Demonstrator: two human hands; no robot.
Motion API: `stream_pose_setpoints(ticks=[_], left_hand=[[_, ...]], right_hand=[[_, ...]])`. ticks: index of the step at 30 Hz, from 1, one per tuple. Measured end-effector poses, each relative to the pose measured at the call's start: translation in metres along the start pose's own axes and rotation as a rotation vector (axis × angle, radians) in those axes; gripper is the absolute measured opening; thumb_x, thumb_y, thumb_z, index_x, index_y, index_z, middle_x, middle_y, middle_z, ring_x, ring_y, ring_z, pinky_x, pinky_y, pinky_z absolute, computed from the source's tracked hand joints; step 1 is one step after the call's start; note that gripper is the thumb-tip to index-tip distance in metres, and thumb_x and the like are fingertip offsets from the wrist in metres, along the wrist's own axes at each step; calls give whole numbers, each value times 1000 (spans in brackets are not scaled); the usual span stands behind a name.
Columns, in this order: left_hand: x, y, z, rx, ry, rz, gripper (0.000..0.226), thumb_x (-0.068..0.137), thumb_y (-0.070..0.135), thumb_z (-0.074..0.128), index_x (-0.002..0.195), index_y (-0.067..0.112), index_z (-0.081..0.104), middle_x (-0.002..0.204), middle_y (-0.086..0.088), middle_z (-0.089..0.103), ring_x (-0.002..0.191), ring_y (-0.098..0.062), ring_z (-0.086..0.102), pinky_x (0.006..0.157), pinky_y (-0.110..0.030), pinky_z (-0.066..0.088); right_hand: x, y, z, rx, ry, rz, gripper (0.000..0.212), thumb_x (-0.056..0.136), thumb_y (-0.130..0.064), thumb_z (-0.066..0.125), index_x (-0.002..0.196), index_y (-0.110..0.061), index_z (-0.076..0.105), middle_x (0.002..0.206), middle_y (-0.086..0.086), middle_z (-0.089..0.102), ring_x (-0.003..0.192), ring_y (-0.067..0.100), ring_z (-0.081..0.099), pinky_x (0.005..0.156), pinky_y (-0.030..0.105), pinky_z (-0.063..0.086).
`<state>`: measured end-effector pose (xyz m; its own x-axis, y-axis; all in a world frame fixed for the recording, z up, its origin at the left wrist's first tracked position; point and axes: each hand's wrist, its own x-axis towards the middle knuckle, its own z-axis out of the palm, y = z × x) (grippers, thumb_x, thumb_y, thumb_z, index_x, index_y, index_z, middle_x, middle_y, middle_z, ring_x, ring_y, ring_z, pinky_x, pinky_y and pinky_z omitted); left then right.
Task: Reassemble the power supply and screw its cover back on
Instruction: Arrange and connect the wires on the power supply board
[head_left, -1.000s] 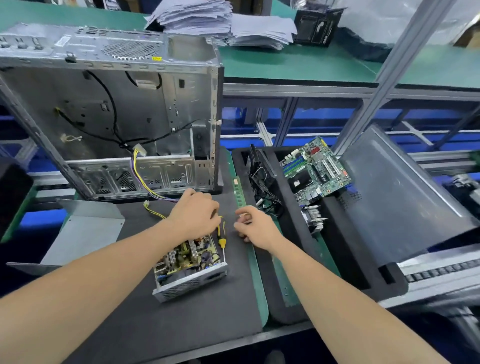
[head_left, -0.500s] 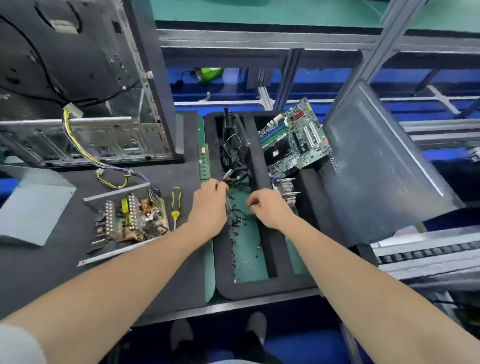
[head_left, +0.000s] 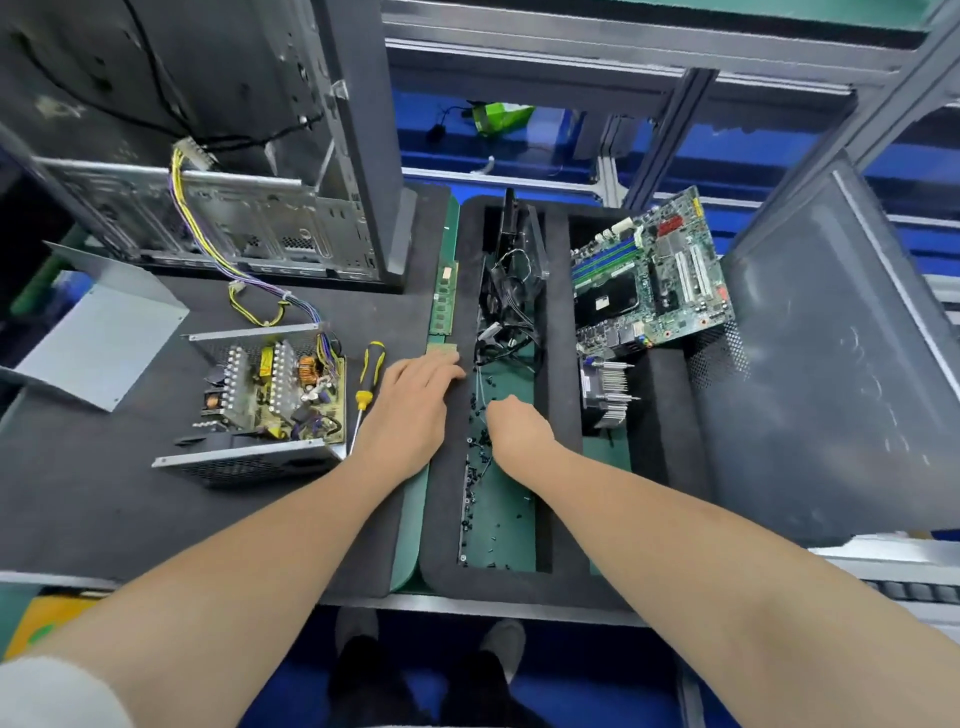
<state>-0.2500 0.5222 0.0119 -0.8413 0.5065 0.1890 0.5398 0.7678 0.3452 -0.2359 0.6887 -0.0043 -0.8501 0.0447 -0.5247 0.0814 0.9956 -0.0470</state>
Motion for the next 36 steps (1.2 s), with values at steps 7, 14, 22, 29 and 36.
stream_pose_setpoints(ticks=[7, 14, 22, 29, 36], left_hand=[[0, -2, 4, -14, 20, 12, 47, 85, -5, 56, 124, 20, 58, 141, 2, 55, 124, -24, 50, 108, -40, 30], [14, 29, -24, -259, 23, -203, 34, 100, 1, 48, 125, 18, 62, 135, -3, 61, 122, -23, 58, 107, -41, 41], [12, 17, -145, -546, 153, -329, 22, 90, 10, 75, 101, 29, 73, 91, 17, 76, 81, 2, 71, 78, -13, 53], [-10, -32, -193, -497, 194, -284, 7, 87, 16, 81, 92, 20, 82, 80, 16, 77, 77, 2, 70, 70, -8, 47], [-26, -89, -193, -565, 147, -351, 3, 88, 27, 79, 86, 29, 78, 82, 19, 75, 79, -1, 71, 73, -11, 52]], right_hand=[[-4, -1, -6, 57, -21, 21, 33, 89, 10, 59, 71, -9, 39, 79, 7, 39, 78, 30, 52, 69, 36, 47], [-21, 8, -57, 928, 272, 123, 20, 92, -20, 69, 82, -4, 76, 70, 10, 73, 61, 24, 71, 65, 40, 63], [-67, -47, -112, 1705, 129, -238, 19, 95, -20, 76, 83, -6, 77, 69, 4, 66, 57, 14, 57, 54, 25, 51], [-73, -110, -123, 1814, -9, -278, 17, 96, -21, 75, 97, -4, 77, 76, 6, 64, 61, 14, 56, 59, 25, 50], [-43, -137, -114, 1503, 278, -51, 15, 92, -25, 79, 82, -14, 78, 71, 1, 73, 65, 22, 66, 57, 28, 56]])
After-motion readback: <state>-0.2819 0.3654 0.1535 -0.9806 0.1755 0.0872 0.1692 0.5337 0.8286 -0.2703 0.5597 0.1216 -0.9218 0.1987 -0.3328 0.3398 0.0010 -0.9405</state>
